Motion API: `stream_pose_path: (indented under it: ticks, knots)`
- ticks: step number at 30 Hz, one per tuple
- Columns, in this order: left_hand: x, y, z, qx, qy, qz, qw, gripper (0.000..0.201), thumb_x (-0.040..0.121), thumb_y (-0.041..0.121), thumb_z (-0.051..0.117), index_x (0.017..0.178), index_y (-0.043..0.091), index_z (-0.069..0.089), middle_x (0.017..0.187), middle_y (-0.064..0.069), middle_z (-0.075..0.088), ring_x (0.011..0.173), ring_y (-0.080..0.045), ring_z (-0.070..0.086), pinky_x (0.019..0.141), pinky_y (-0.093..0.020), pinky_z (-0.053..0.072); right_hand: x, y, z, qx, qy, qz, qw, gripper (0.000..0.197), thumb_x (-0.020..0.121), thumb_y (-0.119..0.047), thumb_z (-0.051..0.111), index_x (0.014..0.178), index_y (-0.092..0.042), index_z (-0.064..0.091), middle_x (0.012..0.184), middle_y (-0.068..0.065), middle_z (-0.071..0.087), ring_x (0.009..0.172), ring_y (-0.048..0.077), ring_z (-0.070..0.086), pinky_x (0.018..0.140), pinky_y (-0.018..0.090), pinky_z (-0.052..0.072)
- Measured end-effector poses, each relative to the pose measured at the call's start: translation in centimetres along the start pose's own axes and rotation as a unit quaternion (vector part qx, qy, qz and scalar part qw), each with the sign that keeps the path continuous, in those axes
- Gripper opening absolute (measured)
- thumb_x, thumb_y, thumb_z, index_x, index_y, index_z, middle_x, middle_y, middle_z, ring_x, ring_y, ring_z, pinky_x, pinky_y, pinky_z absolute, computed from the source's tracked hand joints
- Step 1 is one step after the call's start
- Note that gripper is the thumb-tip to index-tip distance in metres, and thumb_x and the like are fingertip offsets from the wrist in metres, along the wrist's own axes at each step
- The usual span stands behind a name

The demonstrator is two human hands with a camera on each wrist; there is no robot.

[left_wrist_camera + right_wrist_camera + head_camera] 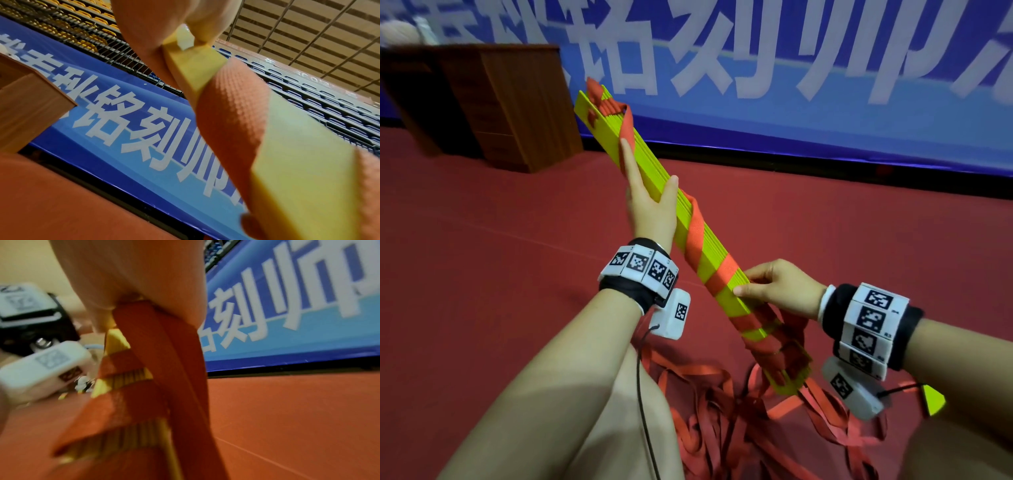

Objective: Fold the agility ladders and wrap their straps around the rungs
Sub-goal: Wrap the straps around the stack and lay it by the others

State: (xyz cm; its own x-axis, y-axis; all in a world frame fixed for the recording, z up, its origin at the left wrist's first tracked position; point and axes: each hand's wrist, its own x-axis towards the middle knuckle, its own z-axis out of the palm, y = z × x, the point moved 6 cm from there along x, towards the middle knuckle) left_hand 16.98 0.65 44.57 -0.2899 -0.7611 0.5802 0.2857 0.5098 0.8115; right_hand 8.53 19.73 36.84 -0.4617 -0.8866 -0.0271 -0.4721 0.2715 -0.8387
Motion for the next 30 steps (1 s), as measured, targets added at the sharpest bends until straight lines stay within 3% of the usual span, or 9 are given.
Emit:
stream_pose_path:
  ticks: [3, 6, 11, 16, 20, 23, 25, 27, 30]
  knots:
    - [-0.7, 0.0, 0.6, 0.004, -0.011, -0.012, 1.000, 0.088, 0.089, 0.011, 0.066, 0.155, 0.025, 0.009, 0.161, -0.002, 0.019, 0.146, -0.013, 0.021, 0.107, -0.007, 0.016, -0.1, -0.3, 1.5, -0.074, -0.008, -0.030, 0.997, 0.020, 0.087, -0.040, 0.066, 0.104, -0.030, 0.065, 0.101, -0.012, 0.072, 0.095, 0.003, 0.066, 0.085, 0.021, 0.050]
    - [-1.2, 0.4, 1.5, -0.030, -0.053, -0.035, 0.998, 0.084, 0.093, 0.016, 0.061, 0.156, 0.025, 0.005, 0.161, -0.002, 0.020, 0.145, -0.015, 0.025, 0.114, -0.017, 0.021, -0.1, -0.7, 2.5, -0.118, 0.011, -0.046, 0.992, 0.019, 0.086, -0.038, 0.068, 0.099, -0.025, 0.060, 0.097, -0.008, 0.069, 0.090, 0.008, 0.063, 0.077, 0.020, 0.046]
    - [-1.1, 0.8, 1.8, -0.182, -0.074, -0.113, 0.974, 0.071, 0.097, 0.040, 0.044, 0.154, 0.036, 0.003, 0.152, 0.005, 0.035, 0.135, -0.012, 0.040, 0.116, -0.043, 0.030, -0.1, -1.5, 1.6, 0.059, 0.036, -0.074, 0.995, 0.021, 0.087, -0.016, 0.068, 0.106, -0.023, 0.061, 0.100, -0.011, 0.068, 0.087, -0.004, 0.064, 0.081, 0.016, 0.050]
    - [-3.5, 0.3, 2.7, -0.214, -0.112, -0.171, 0.955, 0.050, 0.106, 0.035, 0.031, 0.151, 0.042, 0.011, 0.128, -0.003, 0.056, 0.102, -0.011, 0.063, 0.077, -0.029, 0.053, 0.1, -3.3, -1.4, 0.120, 0.075, -0.114, 0.983, 0.020, 0.088, -0.012, 0.066, 0.106, -0.020, 0.064, 0.103, -0.008, 0.070, 0.095, 0.001, 0.066, 0.083, 0.017, 0.050]
    - [-7.0, -0.2, 4.4, -0.195, -0.202, -0.239, 0.930, 0.042, 0.102, 0.038, 0.035, 0.144, 0.039, 0.031, 0.116, -0.006, 0.059, 0.093, -0.014, 0.062, 0.081, -0.036, 0.051, 0.0, -4.6, -5.1, 0.149, 0.142, -0.142, 0.968, 0.017, 0.090, -0.009, 0.061, 0.106, -0.015, 0.063, 0.104, -0.002, 0.069, 0.094, 0.003, 0.064, 0.086, 0.021, 0.051]
    - [-10.2, 0.2, 6.3, -0.175, -0.343, -0.235, 0.892, 0.049, 0.090, 0.038, 0.058, 0.136, 0.033, 0.044, 0.101, 0.009, 0.065, 0.079, 0.001, 0.064, 0.069, -0.017, 0.049, -0.1, -4.7, -7.4, 0.186, 0.189, -0.143, 0.954, 0.014, 0.088, -0.017, 0.065, 0.102, -0.019, 0.062, 0.099, -0.001, 0.068, 0.094, 0.012, 0.062, 0.088, 0.033, 0.050]
    - [-11.8, 0.5, 7.3, -0.154, -0.397, -0.188, 0.885, 0.055, 0.075, 0.028, 0.078, 0.122, 0.033, 0.049, 0.098, 0.015, 0.067, 0.084, 0.004, 0.065, 0.073, -0.012, 0.048, -0.1, -4.5, -8.4, 0.209, 0.215, -0.134, 0.945, 0.020, 0.082, -0.031, 0.072, 0.098, -0.021, 0.064, 0.096, 0.005, 0.067, 0.092, 0.018, 0.060, 0.083, 0.039, 0.048]
    - [-12.3, 0.5, 7.8, -0.111, -0.400, -0.161, 0.896, 0.063, 0.064, 0.026, 0.080, 0.119, 0.035, 0.050, 0.098, 0.016, 0.069, 0.089, 0.002, 0.065, 0.079, -0.015, 0.049, -0.2, -4.3, -9.0, 0.220, 0.228, -0.126, 0.940, 0.028, 0.076, -0.043, 0.071, 0.094, -0.023, 0.066, 0.094, 0.008, 0.065, 0.089, 0.022, 0.058, 0.079, 0.041, 0.046]
    - [-12.1, 1.2, 8.2, -0.097, -0.377, -0.142, 0.910, 0.056, 0.068, 0.019, 0.076, 0.117, 0.032, 0.054, 0.098, 0.010, 0.069, 0.086, 0.001, 0.066, 0.077, -0.014, 0.049, -0.2, -4.4, -9.5, 0.203, 0.236, -0.138, 0.940, 0.020, 0.083, -0.034, 0.071, 0.096, -0.020, 0.066, 0.094, 0.002, 0.069, 0.089, 0.016, 0.063, 0.083, 0.041, 0.052]
